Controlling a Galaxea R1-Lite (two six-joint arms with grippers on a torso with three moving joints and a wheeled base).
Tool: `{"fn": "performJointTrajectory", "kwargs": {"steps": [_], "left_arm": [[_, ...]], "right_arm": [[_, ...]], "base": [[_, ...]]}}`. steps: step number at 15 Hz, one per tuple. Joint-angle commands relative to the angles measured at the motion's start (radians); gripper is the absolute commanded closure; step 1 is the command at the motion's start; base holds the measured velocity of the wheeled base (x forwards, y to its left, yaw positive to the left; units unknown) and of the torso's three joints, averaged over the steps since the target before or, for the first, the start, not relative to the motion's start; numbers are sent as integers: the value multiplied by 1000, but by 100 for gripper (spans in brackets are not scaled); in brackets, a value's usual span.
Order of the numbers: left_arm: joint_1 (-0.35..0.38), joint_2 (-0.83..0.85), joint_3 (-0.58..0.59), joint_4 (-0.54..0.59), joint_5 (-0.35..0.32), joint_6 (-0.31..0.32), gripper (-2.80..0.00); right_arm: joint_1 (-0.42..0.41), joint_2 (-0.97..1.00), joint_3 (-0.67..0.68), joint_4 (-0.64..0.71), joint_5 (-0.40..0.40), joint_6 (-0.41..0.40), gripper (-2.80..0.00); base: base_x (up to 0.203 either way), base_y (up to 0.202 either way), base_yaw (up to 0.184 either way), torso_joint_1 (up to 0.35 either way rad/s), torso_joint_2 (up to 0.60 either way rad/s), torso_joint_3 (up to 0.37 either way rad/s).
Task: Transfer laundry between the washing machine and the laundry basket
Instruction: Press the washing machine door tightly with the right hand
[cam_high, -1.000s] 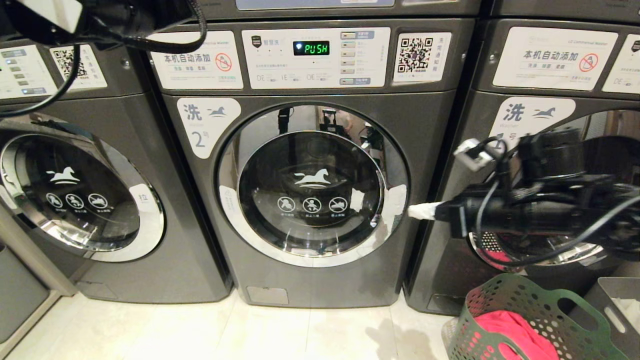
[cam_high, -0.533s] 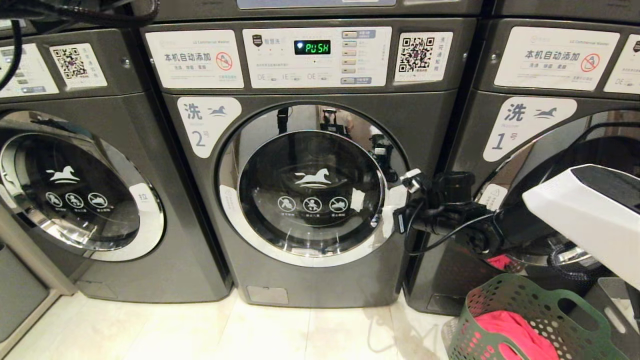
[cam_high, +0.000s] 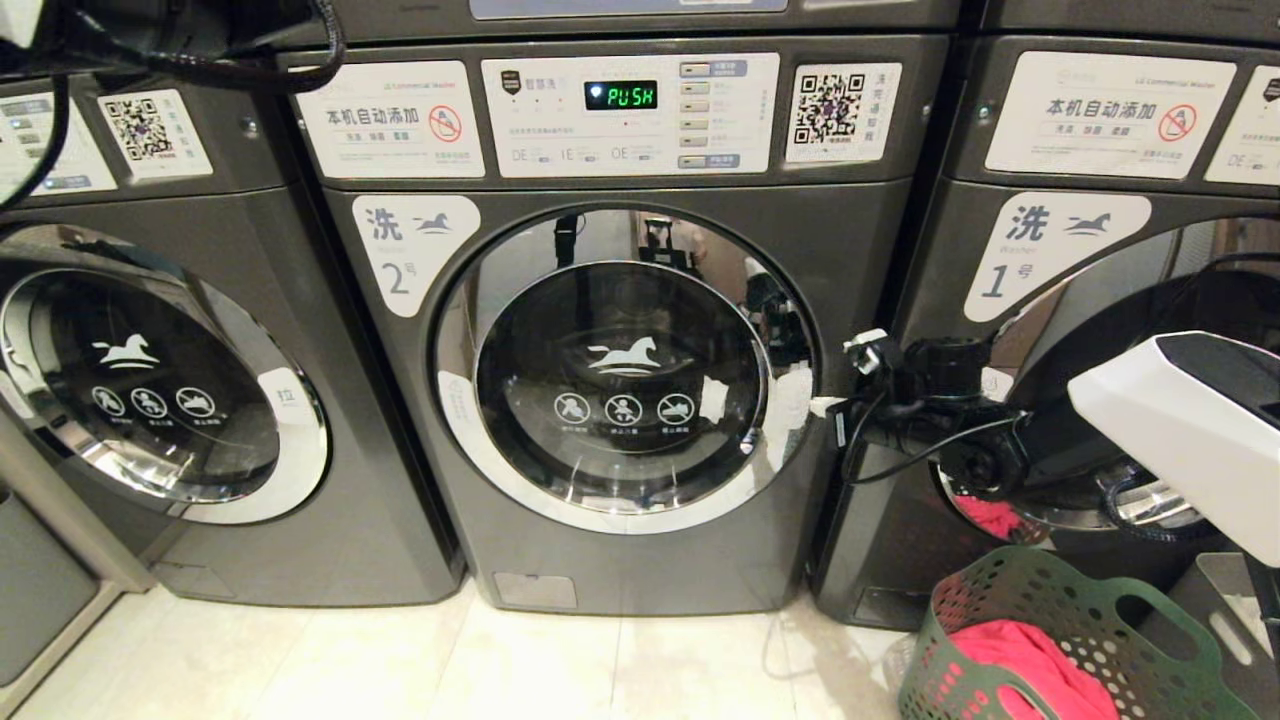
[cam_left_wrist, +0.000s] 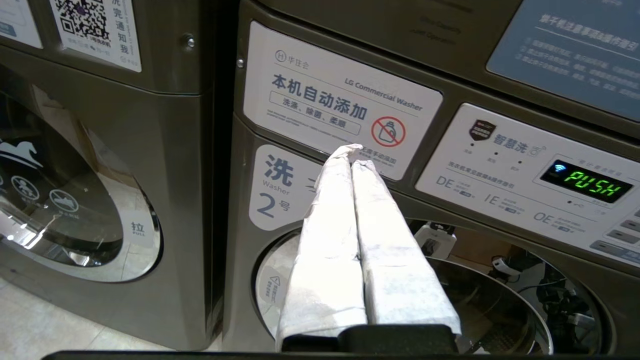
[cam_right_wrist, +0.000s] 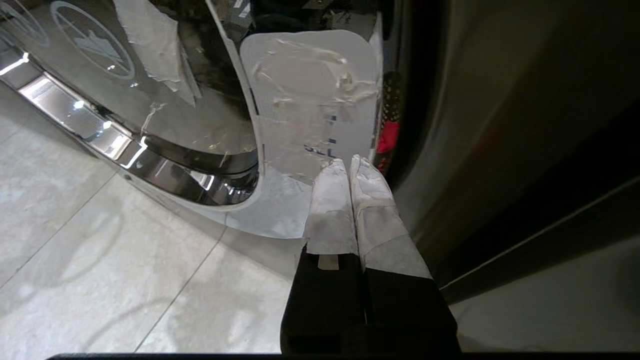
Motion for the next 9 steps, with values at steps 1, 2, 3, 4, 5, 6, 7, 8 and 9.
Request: {"fn": "performJointTrajectory", "kwargs": {"steps": [1,2,3,4,5,6,7,8,9], "left_arm": [[1,21,0,0,4,-2,0],[1,26,0,0,5,-2,0],[1,27,0,0,5,-2,0],[1,27,0,0,5,-2,0],[1,26,0,0,5,-2,0],[1,24,0,0,5,-2,0],[2,22,1,0,5,-2,0],[2,21,1,0,5,-3,0],[7,21,1,0,5,-8,0]], "right_arm": [[2,-5,-11,-5,9,0,0],[5,-5,-11,-4,12,1,0],[8,-6,-11,-3,16,1,0],[10,-7,-9,-2,34,1,0],[14,-6,-12,-3,44,2,0],[22,-2,-21,-4,44,3,0],[25,5,-34,-4,44,3,0],[29,13,-48,-2,45,3,0],[34,31,-70,-3,46,3,0]], "base": [[0,0,0,0,0,0],[0,0,0,0,0,0],[0,0,0,0,0,0],[0,0,0,0,0,0],[0,0,0,0,0,0],[0,0,0,0,0,0],[0,0,0,0,0,0],[0,0,0,0,0,0],[0,0,0,0,0,0]]}}
